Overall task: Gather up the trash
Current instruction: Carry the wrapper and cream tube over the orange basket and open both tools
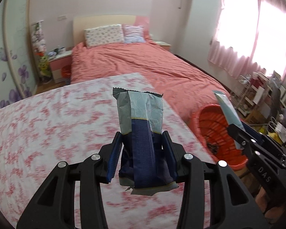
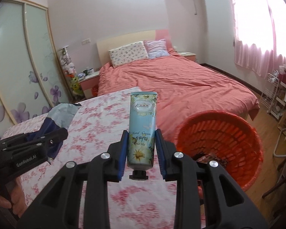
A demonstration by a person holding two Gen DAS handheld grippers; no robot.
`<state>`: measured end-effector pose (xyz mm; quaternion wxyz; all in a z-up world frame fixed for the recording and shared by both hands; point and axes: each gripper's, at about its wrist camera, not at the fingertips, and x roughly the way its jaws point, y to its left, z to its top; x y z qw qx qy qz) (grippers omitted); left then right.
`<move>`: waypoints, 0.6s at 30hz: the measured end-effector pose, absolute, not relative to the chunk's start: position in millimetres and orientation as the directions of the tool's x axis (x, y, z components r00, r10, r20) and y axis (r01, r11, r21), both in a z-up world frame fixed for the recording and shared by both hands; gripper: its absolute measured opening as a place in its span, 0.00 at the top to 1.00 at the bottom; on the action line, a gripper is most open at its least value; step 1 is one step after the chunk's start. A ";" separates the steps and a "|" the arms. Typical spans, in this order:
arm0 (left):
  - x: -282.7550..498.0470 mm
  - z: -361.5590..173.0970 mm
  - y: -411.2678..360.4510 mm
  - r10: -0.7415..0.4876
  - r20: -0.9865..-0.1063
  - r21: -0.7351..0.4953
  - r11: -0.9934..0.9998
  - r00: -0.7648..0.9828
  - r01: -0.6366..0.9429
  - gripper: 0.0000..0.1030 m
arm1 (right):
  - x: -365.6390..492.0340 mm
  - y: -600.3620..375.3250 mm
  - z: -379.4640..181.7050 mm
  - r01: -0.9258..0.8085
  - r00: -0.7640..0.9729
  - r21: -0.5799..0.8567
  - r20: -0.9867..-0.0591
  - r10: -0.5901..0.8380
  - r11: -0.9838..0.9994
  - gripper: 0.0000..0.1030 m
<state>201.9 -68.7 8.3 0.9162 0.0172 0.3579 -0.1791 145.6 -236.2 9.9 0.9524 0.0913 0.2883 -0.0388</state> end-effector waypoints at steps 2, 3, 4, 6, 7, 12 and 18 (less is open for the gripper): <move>202.5 6.7 -82.0 -0.339 -0.662 -0.101 0.924 0.668 0.369 0.58 | 142.5 -251.2 8.0 0.154 0.830 0.163 -0.556 -0.038 0.975 0.72; 203.1 5.6 -90.0 -0.352 -0.663 -0.102 0.917 0.661 0.385 0.58 | 141.6 -256.6 6.4 0.164 0.830 0.168 -0.556 -0.044 0.972 0.72; 203.5 4.4 -96.0 -0.361 -0.664 -0.103 0.912 0.655 0.397 0.58 | 139.9 -264.8 5.6 0.178 0.830 0.174 -0.555 -0.053 0.968 0.72; 203.1 2.6 -110.4 -0.385 -0.665 -0.108 0.898 0.640 0.427 0.58 | 136.9 -279.3 3.0 0.203 0.830 0.185 -0.554 -0.068 0.961 0.72; 203.4 1.9 -115.8 -0.394 -0.665 -0.110 0.892 0.634 0.438 0.58 | 135.8 -285.3 1.7 0.214 0.829 0.190 -0.554 -0.075 0.958 0.72; 206.1 -4.5 -150.9 -0.442 -0.669 -0.120 0.857 0.597 0.501 0.58 | 129.5 -323.0 -6.1 0.283 0.822 0.215 -0.557 -0.120 0.935 0.72; 210.0 -12.6 -193.9 -0.487 -0.679 -0.126 0.814 0.549 0.567 0.58 | 126.1 -369.5 -19.5 0.346 0.807 0.268 -0.573 -0.140 0.899 0.72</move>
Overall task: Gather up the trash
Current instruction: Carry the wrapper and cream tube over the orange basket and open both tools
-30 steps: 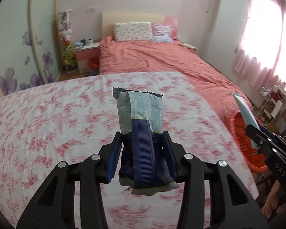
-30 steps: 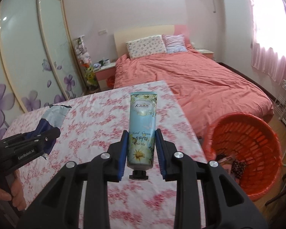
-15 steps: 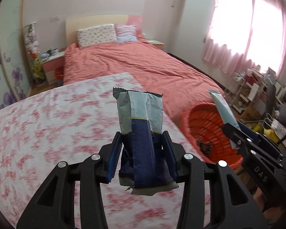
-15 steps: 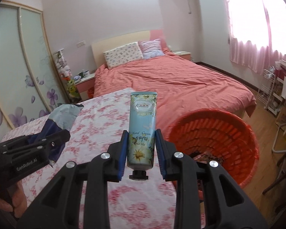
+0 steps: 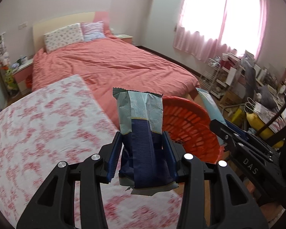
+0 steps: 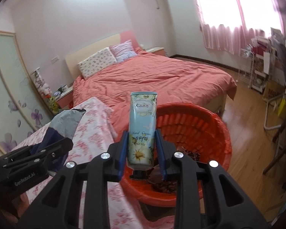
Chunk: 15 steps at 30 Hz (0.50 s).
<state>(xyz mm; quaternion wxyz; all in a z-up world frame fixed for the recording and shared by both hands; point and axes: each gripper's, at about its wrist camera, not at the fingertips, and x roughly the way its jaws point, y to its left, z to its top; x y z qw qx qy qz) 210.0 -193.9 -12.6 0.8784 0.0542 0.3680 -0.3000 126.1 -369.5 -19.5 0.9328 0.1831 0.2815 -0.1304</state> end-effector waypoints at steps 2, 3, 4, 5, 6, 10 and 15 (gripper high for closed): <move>212.1 -18.2 -207.7 -0.501 -0.686 -0.134 0.799 0.527 0.586 0.58 | 126.5 -384.6 -25.4 0.362 0.804 0.290 -0.579 -0.140 0.886 0.72; 212.8 -19.7 -212.9 -0.507 -0.689 -0.138 0.794 0.518 0.592 0.58 | 127.3 -391.4 -28.2 0.371 0.802 0.300 -0.581 -0.140 0.879 0.72; 213.4 -21.1 -218.9 -0.512 -0.692 -0.142 0.788 0.510 0.599 0.58 | 128.7 -397.3 -30.5 0.378 0.800 0.308 -0.583 -0.141 0.873 0.72; 215.5 -24.1 -224.9 -0.517 -0.696 -0.146 0.781 0.498 0.607 0.58 | 130.3 -403.1 -33.1 0.384 0.799 0.316 -0.585 -0.141 0.868 0.72; 217.3 -27.7 -231.6 -0.522 -0.701 -0.149 0.774 0.487 0.615 0.57 | 132.4 -408.0 -35.0 0.388 0.798 0.323 -0.587 -0.139 0.863 0.72; 224.3 -41.3 -256.0 -0.517 -0.728 -0.151 0.761 0.450 0.631 0.55 | 142.0 -428.0 -45.8 0.397 0.792 0.361 -0.599 -0.117 0.844 0.70; 229.0 -56.5 -256.7 -0.501 -0.760 -0.168 0.768 0.415 0.619 0.41 | 144.5 -440.5 -53.9 0.420 0.787 0.372 -0.603 -0.129 0.828 0.55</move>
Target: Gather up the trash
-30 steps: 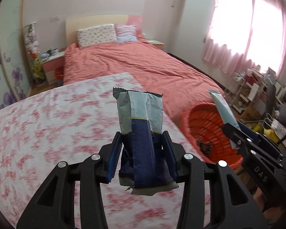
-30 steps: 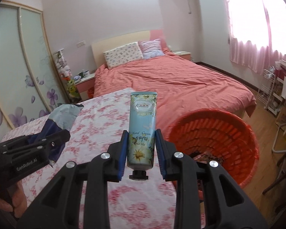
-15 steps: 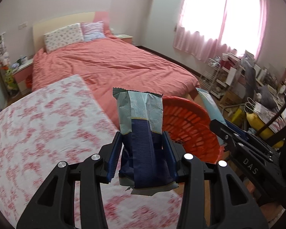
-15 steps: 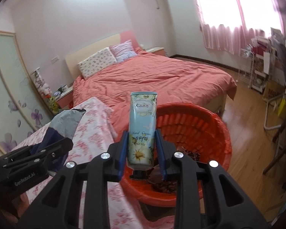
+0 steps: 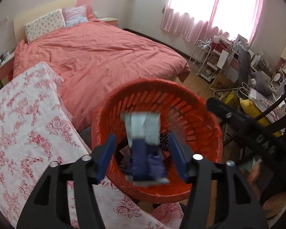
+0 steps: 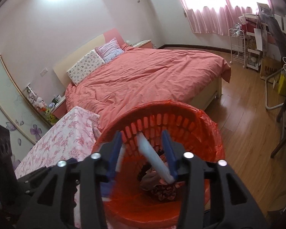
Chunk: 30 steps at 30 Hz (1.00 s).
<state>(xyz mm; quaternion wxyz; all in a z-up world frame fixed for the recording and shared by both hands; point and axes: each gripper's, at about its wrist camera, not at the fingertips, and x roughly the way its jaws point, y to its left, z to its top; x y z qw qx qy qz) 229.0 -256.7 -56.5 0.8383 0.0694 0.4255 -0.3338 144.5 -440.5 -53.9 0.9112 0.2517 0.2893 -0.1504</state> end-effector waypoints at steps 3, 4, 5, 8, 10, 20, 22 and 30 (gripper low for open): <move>227.4 -58.3 -246.5 -0.473 -0.770 -0.156 0.791 0.429 0.592 0.41 | 135.8 -439.7 -54.0 0.431 0.786 0.358 -0.600 -0.149 0.829 0.48; 225.5 -56.2 -239.4 -0.463 -0.769 -0.148 0.801 0.442 0.580 0.41 | 133.8 -439.2 -52.0 0.433 0.786 0.352 -0.598 -0.156 0.830 0.45; 222.4 -53.5 -232.3 -0.455 -0.764 -0.140 0.809 0.458 0.571 0.41 | 129.6 -435.0 -49.3 0.435 0.787 0.341 -0.593 -0.167 0.833 0.40; 211.6 -42.4 -210.9 -0.431 -0.742 -0.106 0.832 0.513 0.545 0.36 | 112.8 -414.9 -35.8 0.424 0.801 0.296 -0.564 -0.202 0.856 0.30; 197.0 -31.1 -188.1 -0.405 -0.715 -0.076 0.855 0.569 0.513 0.31 | 104.1 -406.9 -26.4 0.417 0.809 0.267 -0.544 -0.221 0.869 0.24; 125.8 3.7 -89.0 -0.276 -0.592 -0.041 0.949 0.757 0.314 0.13 | 26.2 -323.7 23.2 0.386 0.865 0.144 -0.401 -0.303 0.911 0.04; 106.2 7.4 -72.4 -0.228 -0.562 -0.028 0.966 0.795 0.257 0.09 | 14.6 -310.0 27.8 0.395 0.861 0.109 -0.391 -0.326 0.912 0.04; 45.8 10.9 -39.0 -0.077 -0.476 0.022 0.995 0.876 0.100 0.02 | -41.4 -251.7 32.2 0.473 0.823 -0.029 -0.342 -0.454 0.880 0.04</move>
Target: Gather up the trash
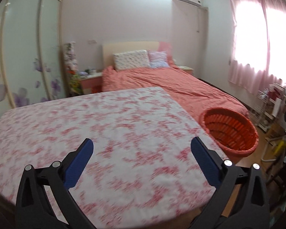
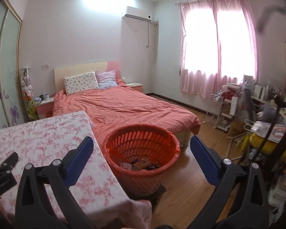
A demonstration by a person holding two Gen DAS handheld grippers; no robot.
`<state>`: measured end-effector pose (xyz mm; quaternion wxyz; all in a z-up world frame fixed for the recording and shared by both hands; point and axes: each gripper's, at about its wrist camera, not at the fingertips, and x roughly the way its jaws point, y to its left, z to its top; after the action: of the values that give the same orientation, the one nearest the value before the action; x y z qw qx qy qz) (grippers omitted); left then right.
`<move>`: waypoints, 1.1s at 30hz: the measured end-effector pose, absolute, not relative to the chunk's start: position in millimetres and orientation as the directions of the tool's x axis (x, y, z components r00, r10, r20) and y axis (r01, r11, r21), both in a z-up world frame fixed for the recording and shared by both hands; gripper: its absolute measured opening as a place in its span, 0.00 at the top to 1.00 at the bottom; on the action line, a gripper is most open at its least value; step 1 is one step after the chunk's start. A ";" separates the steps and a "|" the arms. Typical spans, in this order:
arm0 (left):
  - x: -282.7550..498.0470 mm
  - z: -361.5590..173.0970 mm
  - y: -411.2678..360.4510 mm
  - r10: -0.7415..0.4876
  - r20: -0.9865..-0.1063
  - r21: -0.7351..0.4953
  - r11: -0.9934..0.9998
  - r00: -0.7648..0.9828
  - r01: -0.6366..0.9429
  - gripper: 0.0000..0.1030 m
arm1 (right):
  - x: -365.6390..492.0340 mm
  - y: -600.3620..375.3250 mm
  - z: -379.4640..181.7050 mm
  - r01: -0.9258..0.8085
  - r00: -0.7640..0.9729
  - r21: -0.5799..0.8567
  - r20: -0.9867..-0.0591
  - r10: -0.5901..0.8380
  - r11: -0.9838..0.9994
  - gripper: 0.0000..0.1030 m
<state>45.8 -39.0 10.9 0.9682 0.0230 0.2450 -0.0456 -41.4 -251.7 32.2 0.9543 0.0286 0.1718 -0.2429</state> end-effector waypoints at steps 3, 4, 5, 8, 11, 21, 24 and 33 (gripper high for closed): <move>28.1 10.0 -29.0 -0.046 -0.455 0.019 0.998 0.889 0.062 0.02 | -56.4 -238.6 27.6 0.479 0.818 -0.020 -0.353 -0.455 0.877 0.04; 23.5 9.1 -26.6 -0.039 -0.453 0.018 0.998 0.891 0.052 0.02 | -61.2 -234.5 25.4 0.482 0.813 -0.017 -0.364 -0.454 0.876 0.04; 20.0 8.2 -25.0 -0.033 -0.451 0.017 0.999 0.892 0.045 0.02 | -64.2 -231.2 23.9 0.483 0.810 -0.016 -0.370 -0.454 0.875 0.04; 8.1 3.9 -19.3 -0.016 -0.446 0.010 1.000 0.895 0.023 0.02 | -73.3 -220.6 16.5 0.480 0.803 -0.012 -0.397 -0.445 0.877 0.04; -0.7 0.1 -14.9 0.010 -0.443 0.011 1.000 0.896 -0.005 0.02 | -77.9 -210.8 9.8 0.484 0.794 -0.034 -0.404 -0.455 0.875 0.04; -16.7 -4.5 0.6 0.021 -0.452 -0.024 0.999 0.892 -0.036 0.02 | -84.6 -193.5 1.4 0.497 0.768 -0.049 -0.440 -0.465 0.867 0.04; -19.7 -5.2 0.5 0.021 -0.450 -0.023 0.999 0.893 -0.035 0.02 | -84.2 -191.8 -1.3 0.494 0.761 -0.039 -0.464 -0.454 0.869 0.04; -26.7 -5.0 -1.6 0.010 -0.449 -0.027 0.999 0.893 -0.025 0.02 | -88.3 -186.5 -4.3 0.499 0.758 -0.042 -0.463 -0.460 0.865 0.04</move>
<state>-26.7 -1.6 -5.0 0.9728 -0.0160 0.2309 0.0092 -88.3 -186.5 -4.3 0.9366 0.0422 0.2354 -0.2560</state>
